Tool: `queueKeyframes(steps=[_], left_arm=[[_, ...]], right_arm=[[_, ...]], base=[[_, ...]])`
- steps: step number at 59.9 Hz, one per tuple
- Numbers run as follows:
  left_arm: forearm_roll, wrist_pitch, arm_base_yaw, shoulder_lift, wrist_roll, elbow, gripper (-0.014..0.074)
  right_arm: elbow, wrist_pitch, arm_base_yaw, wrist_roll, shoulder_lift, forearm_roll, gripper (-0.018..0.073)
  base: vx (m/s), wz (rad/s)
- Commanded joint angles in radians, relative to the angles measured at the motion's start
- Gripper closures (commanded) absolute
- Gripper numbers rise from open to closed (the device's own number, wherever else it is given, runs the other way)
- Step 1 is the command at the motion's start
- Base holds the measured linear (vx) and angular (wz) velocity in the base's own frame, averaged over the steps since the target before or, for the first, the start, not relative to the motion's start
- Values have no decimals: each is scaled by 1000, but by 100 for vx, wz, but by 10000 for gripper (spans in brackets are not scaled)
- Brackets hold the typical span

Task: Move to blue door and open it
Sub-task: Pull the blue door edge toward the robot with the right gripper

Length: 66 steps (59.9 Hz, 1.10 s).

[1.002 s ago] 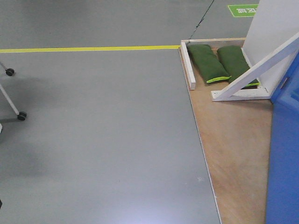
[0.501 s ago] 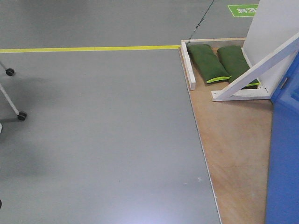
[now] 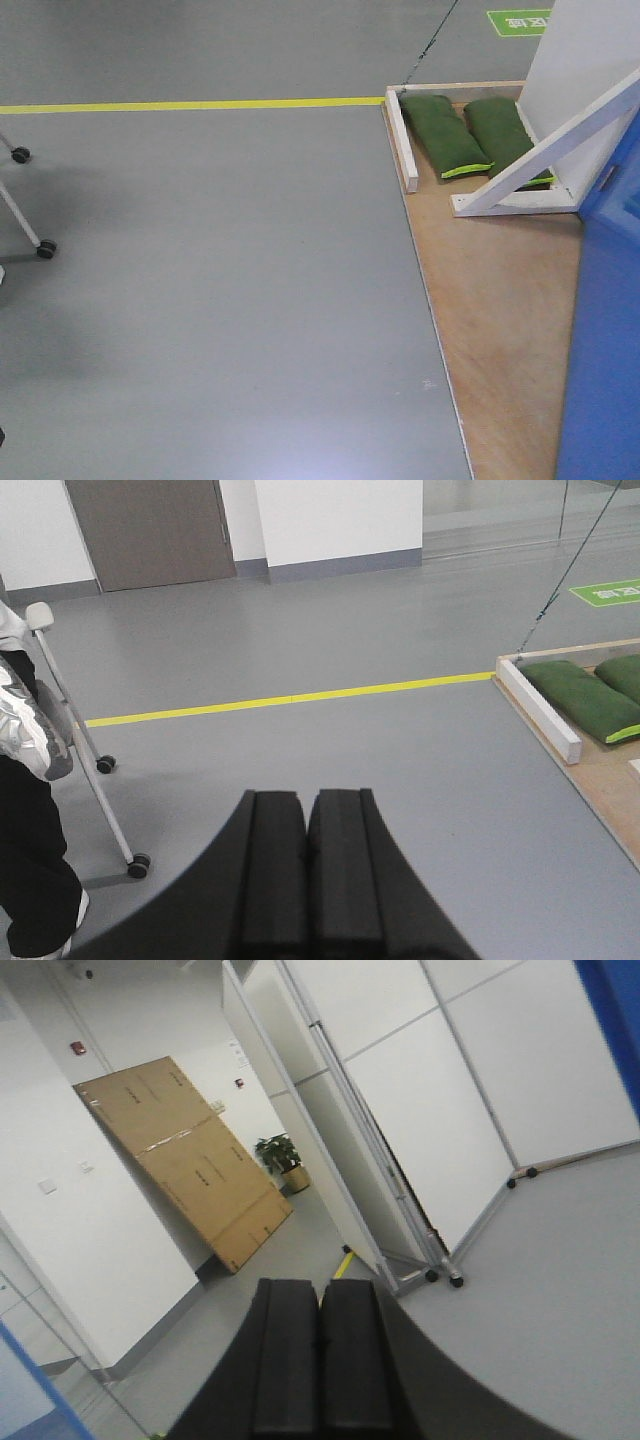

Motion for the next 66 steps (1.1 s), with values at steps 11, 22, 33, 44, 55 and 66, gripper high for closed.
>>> queueKeyframes(steps=[11, 22, 33, 44, 55, 66], left_arm=[[-8, -86, -6, -6, -3, 6, 526], [-8, -86, -6, -6, -3, 6, 526], [-8, -86, -6, -6, -3, 6, 526], [-8, -86, -6, -6, -3, 6, 526], [-8, -86, -6, -6, -3, 6, 526], [-8, -86, -6, -6, -3, 6, 526]], right_arm=[[-39, 13, 192, -19, -95, -86, 557], [-39, 34, 305, -19, -111, -86, 557], [-39, 43, 403, -19, -114, -86, 557], [-39, 43, 506, -19, -114, -86, 557], [-39, 43, 618, -19, -114, -86, 557], [-39, 43, 725, -19, -108, -86, 557]], base=[[0, 0], [0, 0], [0, 0], [0, 0], [0, 0], [0, 0]])
